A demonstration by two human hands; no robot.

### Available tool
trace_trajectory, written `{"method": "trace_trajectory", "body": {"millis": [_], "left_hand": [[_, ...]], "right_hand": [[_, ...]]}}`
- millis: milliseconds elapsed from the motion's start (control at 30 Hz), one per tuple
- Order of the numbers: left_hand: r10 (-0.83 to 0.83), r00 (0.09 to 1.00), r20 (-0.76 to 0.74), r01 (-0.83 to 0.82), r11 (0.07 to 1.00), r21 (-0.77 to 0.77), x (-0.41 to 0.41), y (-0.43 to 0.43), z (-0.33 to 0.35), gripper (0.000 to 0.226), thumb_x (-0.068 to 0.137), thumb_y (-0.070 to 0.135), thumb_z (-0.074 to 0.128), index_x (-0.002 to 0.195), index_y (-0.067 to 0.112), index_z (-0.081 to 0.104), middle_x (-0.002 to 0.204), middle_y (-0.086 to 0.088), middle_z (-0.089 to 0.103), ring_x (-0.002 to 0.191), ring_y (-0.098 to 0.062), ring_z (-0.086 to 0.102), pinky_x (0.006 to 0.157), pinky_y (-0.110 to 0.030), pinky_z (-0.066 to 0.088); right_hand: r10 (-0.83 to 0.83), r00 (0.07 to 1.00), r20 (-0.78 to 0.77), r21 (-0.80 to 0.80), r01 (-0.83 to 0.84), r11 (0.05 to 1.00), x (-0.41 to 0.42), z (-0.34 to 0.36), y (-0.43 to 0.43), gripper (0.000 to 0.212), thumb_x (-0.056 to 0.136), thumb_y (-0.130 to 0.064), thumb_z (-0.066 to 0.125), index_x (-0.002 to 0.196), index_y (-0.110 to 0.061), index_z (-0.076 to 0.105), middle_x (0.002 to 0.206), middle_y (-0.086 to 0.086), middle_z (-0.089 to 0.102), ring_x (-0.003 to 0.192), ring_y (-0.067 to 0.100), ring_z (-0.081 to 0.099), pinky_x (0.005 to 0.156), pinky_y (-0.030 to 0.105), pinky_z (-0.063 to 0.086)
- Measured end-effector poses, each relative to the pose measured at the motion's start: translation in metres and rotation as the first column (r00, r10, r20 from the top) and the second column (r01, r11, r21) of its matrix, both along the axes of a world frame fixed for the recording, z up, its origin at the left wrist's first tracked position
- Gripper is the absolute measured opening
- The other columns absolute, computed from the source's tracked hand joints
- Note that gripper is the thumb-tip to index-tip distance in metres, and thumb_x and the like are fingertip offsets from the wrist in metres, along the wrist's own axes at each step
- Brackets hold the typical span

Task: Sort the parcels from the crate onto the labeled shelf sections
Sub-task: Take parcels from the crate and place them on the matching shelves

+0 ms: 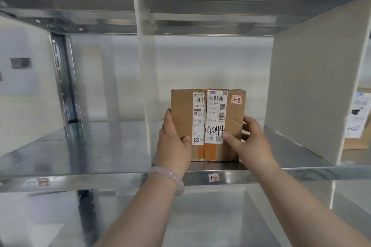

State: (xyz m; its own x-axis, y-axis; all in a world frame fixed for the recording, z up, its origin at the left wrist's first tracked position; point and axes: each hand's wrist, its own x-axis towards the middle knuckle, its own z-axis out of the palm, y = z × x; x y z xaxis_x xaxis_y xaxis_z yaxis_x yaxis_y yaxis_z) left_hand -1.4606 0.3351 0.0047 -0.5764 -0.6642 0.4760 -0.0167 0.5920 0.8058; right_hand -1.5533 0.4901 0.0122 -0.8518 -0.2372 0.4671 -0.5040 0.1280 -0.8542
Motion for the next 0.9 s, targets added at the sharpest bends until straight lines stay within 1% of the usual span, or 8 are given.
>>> {"method": "trace_trajectory", "body": {"millis": [67,200,333,500,633,700,800,900], "left_hand": [[0.009,1.000,0.018,-0.010,1.000,0.025,-0.006,-0.003,0.001,0.083,0.092,0.013,0.057,0.149,0.046,0.005,0.141,0.006,0.049,0.118,-0.017,0.056,0.100,-0.038,0.049],[0.026,0.998,0.053,-0.029,0.998,0.051,-0.014,-0.010,0.005,0.082,0.095,0.015,0.056,0.149,0.049,0.003,0.143,0.010,0.047,0.120,-0.016,0.055,0.092,-0.029,0.044],[0.028,0.998,0.058,-0.032,0.997,0.076,-0.016,-0.011,0.010,0.081,0.097,0.014,0.054,0.151,0.048,0.004,0.142,0.012,0.047,0.120,-0.013,0.053,0.087,-0.023,0.037],[0.025,0.998,0.056,-0.030,0.996,0.083,-0.017,-0.014,0.011,0.083,0.098,0.017,0.055,0.151,0.049,-0.002,0.143,0.014,0.046,0.115,-0.009,0.052,0.082,-0.021,0.038],[0.008,0.999,0.031,-0.011,0.995,0.103,-0.014,-0.011,0.008,0.093,0.096,0.026,0.059,0.151,0.046,-0.013,0.156,0.012,0.031,0.131,-0.013,0.047,0.093,-0.024,0.039],[0.003,1.000,0.006,-0.004,0.998,0.069,-0.009,-0.007,0.005,0.095,0.094,0.029,0.062,0.152,0.043,-0.012,0.160,0.011,0.021,0.142,-0.014,0.033,0.106,-0.026,0.032],[0.017,0.999,-0.027,-0.018,0.999,-0.030,0.000,-0.003,0.000,0.092,0.092,0.032,0.065,0.155,0.038,-0.002,0.162,0.009,0.015,0.148,-0.012,0.017,0.116,-0.028,0.019],[-0.028,0.994,-0.105,0.019,0.996,-0.084,0.015,0.004,-0.009,0.079,0.092,0.030,0.064,0.155,0.033,0.016,0.156,0.010,0.030,0.144,-0.008,0.028,0.117,-0.027,0.022]], "right_hand": [[0.018,1.000,0.011,0.017,-0.019,1.000,-0.008,0.002,-0.006,0.066,0.082,-0.026,0.076,0.137,-0.029,0.041,0.112,-0.018,0.050,0.098,0.008,0.051,0.068,0.014,0.041],[0.043,0.998,0.040,0.028,-0.044,0.999,-0.023,0.005,-0.018,0.064,0.083,-0.027,0.075,0.138,-0.027,0.041,0.126,-0.010,0.056,0.096,0.010,0.052,0.080,0.026,0.042],[0.066,0.997,0.047,0.024,-0.068,0.997,-0.032,0.004,-0.027,0.062,0.085,-0.026,0.073,0.138,-0.026,0.042,0.132,-0.007,0.057,0.097,0.010,0.052,0.081,0.027,0.039],[0.070,0.996,0.046,0.025,-0.072,0.997,-0.037,0.004,-0.029,0.063,0.084,-0.028,0.074,0.138,-0.026,0.042,0.133,-0.006,0.057,0.099,0.010,0.052,0.082,0.027,0.040],[0.109,0.993,0.041,0.043,-0.111,0.993,-0.037,0.005,-0.026,0.072,0.082,-0.032,0.076,0.142,-0.026,0.038,0.138,-0.006,0.054,0.101,0.009,0.052,0.084,0.027,0.041],[0.115,0.992,0.046,0.039,-0.116,0.992,-0.033,0.003,-0.025,0.085,0.078,-0.036,0.079,0.147,-0.025,0.032,0.145,-0.004,0.048,0.118,0.013,0.052,0.095,0.031,0.044],[0.019,0.998,-0.055,0.033,-0.017,0.999,-0.020,-0.003,-0.021,0.095,0.075,-0.040,0.081,0.151,-0.025,0.025,0.153,-0.005,0.035,0.138,0.015,0.036,0.113,0.037,0.034],[-0.042,0.953,-0.301,-0.027,0.036,0.999,0.011,-0.010,-0.019,0.082,0.079,-0.032,0.077,0.147,-0.024,0.034,0.147,-0.009,0.038,0.135,0.001,0.030,0.109,0.015,0.023]]}}
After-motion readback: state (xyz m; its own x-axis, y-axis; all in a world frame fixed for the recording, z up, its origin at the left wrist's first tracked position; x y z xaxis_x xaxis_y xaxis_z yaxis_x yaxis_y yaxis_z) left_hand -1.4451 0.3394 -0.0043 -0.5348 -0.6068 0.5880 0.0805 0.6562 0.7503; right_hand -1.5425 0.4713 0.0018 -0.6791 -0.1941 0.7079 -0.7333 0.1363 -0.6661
